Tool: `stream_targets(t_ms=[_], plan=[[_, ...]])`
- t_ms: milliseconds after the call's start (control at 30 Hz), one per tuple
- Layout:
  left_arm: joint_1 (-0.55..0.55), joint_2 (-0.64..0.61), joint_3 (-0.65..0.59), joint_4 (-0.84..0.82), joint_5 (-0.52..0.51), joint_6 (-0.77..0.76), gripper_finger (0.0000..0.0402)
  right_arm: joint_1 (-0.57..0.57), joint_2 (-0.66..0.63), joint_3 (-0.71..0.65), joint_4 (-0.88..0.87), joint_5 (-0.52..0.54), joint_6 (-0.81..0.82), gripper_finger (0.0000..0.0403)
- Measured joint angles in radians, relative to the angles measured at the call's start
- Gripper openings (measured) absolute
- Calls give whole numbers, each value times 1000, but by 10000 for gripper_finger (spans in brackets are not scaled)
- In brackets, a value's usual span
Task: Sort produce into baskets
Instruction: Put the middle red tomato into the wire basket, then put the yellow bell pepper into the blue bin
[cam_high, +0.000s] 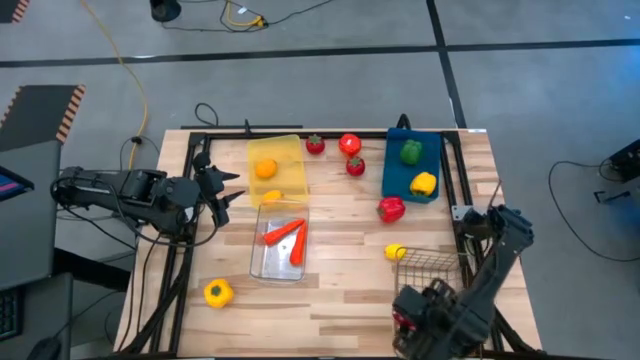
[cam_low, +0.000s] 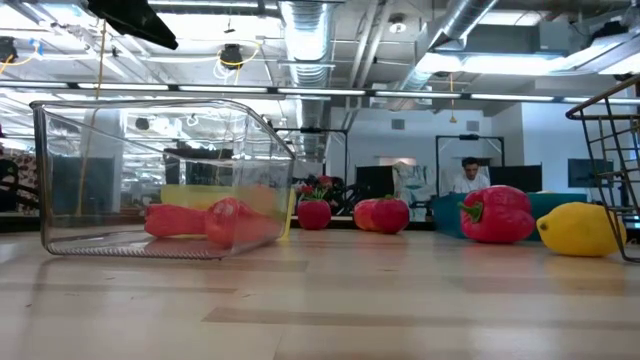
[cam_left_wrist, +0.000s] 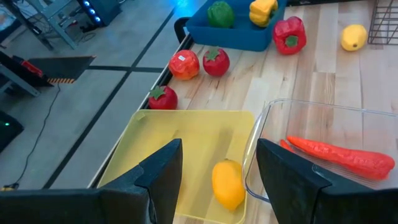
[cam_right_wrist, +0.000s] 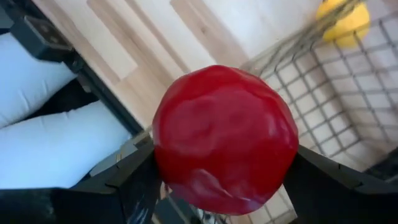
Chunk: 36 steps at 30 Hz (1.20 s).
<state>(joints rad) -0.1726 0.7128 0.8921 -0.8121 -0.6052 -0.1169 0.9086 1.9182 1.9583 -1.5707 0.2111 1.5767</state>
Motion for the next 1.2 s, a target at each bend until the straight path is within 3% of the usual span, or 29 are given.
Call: stream_targets(t_ms=[233, 400, 833, 1200], plan=[[0, 0, 0, 0, 23, 2, 194, 95, 1, 0, 0, -4, 145, 321], [0, 1, 0, 0, 51, 16, 194, 142, 1, 0, 20, -3, 162, 321], [0, 1, 0, 0, 51, 16, 194, 149, 2, 0, 38, -3, 203, 323], [0, 1, 0, 1, 51, 2, 194, 112, 2, 0, 38, -4, 169, 386]])
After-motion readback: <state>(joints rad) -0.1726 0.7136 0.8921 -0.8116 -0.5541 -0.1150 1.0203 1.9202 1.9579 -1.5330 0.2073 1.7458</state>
